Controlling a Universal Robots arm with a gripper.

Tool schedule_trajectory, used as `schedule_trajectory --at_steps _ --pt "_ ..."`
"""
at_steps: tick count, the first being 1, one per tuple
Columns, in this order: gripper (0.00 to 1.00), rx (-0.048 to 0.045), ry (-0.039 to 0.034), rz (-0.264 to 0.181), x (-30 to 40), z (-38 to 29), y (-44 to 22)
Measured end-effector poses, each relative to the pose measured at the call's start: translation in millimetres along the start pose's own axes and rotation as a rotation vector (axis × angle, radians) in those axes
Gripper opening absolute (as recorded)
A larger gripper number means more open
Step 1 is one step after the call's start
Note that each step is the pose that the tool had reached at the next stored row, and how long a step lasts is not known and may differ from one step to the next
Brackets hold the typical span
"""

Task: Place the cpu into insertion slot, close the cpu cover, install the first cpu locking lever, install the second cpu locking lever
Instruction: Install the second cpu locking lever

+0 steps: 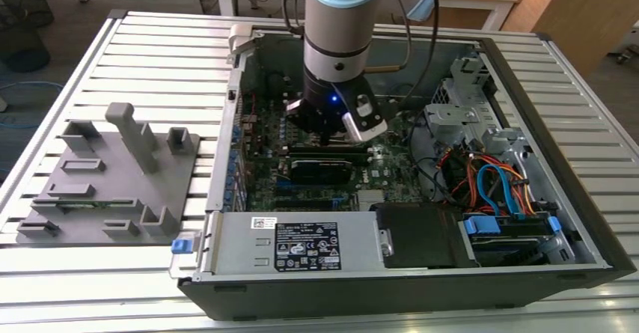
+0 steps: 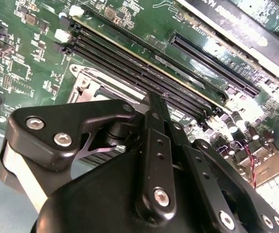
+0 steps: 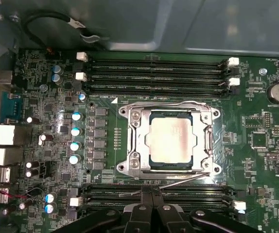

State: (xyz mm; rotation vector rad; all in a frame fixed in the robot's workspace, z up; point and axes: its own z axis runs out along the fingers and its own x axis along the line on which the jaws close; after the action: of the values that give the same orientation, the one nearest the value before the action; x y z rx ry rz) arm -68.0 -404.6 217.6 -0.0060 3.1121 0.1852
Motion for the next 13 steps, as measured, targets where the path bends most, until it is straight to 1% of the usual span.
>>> schedule_trajectory --at_steps 7,13 --pt "0.10 -0.0007 0.0001 0.000 0.4 0.3 -0.1" --pt "0.10 -0.0056 0.0000 0.000 1.1 0.6 -0.1"
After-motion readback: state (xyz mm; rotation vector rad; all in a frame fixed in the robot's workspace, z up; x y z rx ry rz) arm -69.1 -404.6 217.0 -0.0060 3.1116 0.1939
